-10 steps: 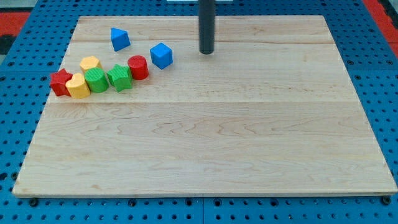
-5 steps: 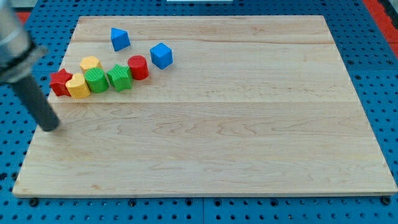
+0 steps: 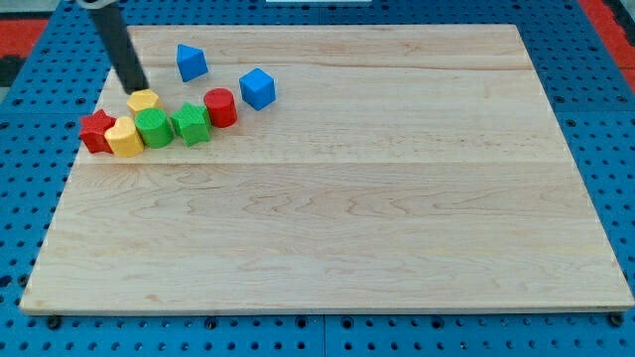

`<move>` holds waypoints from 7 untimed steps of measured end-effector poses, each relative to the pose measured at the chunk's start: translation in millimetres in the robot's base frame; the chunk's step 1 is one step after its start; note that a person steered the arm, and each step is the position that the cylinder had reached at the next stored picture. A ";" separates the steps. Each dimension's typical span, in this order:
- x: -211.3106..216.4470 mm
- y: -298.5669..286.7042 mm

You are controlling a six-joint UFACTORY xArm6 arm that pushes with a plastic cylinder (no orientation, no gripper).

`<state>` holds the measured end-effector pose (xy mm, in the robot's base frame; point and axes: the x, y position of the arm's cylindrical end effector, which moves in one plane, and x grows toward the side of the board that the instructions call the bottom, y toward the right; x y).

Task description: Place the yellow hexagon along with green circle bottom right to the yellow heart

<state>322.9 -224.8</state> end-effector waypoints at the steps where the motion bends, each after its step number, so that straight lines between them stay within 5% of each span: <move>1: 29.1 10.8; 5: 102.5 68.8; 7: 75.9 70.7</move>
